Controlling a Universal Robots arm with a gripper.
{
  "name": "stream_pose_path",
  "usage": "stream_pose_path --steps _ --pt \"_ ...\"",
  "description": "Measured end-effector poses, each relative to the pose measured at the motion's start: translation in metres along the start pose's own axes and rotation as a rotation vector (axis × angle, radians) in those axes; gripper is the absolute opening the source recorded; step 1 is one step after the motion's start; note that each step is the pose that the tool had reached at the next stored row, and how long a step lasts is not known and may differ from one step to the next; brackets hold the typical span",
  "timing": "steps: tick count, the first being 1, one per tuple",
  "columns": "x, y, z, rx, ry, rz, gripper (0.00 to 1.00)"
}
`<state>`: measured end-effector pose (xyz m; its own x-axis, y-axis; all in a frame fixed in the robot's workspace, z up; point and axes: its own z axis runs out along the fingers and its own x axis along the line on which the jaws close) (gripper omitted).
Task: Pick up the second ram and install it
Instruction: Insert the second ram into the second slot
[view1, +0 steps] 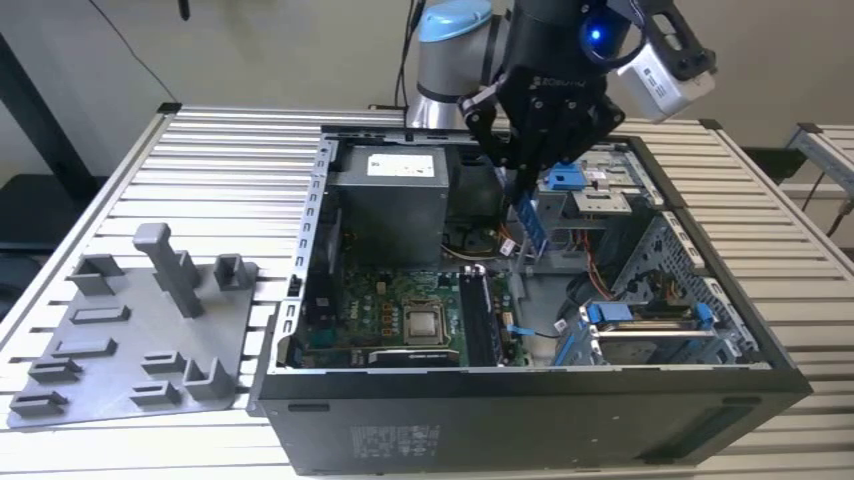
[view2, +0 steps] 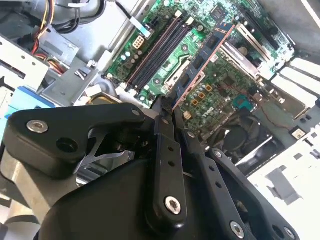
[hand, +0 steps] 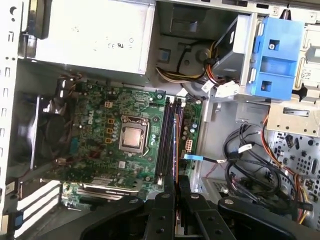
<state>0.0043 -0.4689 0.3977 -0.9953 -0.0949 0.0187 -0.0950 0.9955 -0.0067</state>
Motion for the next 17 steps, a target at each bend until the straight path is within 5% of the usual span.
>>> stream_pose_path --steps 8,17 --pt "0.0 0.0 0.0003 -0.0015 0.0005 0.078 0.14" --pt "-0.0001 0.0003 0.0004 -0.002 0.0007 0.105 0.14"
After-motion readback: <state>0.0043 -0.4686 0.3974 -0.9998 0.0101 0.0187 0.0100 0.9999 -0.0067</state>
